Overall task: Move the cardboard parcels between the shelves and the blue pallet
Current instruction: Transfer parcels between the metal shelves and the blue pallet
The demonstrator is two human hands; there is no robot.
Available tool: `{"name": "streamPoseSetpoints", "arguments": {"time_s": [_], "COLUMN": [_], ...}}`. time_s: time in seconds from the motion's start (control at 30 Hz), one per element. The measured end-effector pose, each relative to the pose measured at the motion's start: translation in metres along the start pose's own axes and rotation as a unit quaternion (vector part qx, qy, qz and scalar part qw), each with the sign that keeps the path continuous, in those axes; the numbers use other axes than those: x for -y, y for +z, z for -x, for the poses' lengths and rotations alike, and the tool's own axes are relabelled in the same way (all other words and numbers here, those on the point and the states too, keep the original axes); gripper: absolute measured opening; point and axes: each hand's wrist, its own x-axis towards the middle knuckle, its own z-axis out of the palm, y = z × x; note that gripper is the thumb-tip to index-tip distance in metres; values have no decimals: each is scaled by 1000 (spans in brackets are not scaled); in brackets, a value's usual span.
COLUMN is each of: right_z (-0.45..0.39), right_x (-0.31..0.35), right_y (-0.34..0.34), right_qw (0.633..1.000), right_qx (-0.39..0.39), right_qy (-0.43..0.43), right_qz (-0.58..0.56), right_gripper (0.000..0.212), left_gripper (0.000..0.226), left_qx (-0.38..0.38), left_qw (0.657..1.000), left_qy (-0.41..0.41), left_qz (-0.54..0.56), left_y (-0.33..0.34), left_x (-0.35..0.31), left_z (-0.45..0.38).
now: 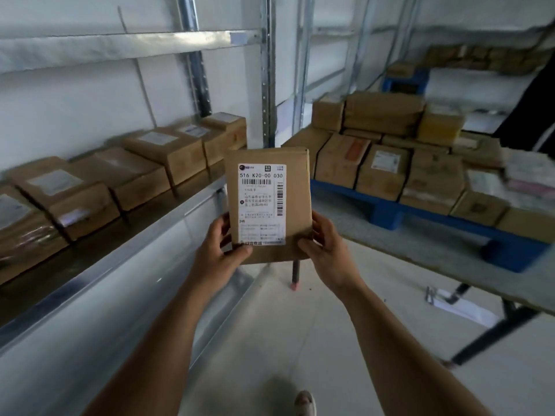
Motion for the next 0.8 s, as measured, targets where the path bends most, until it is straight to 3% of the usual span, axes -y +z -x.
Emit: {"name": "streamPoseSetpoints", "arguments": {"time_s": [0.5, 0.8], "right_z": [-122, -150], "right_x": [-3, -21], "right_y": [-170, -262], "right_qw": [979, 948], "right_qx": [-195, -310], "right_qy": [-64, -70], "right_qz": [7, 20], "right_gripper": [69, 65], "left_gripper": [54, 57], "left_qx": [152, 249], "left_qw": [982, 950], "left_qy": [112, 174], "left_qz": [15, 72], "left_y": [164, 272], "left_x": [-93, -138], "left_z": [-192, -259]}}
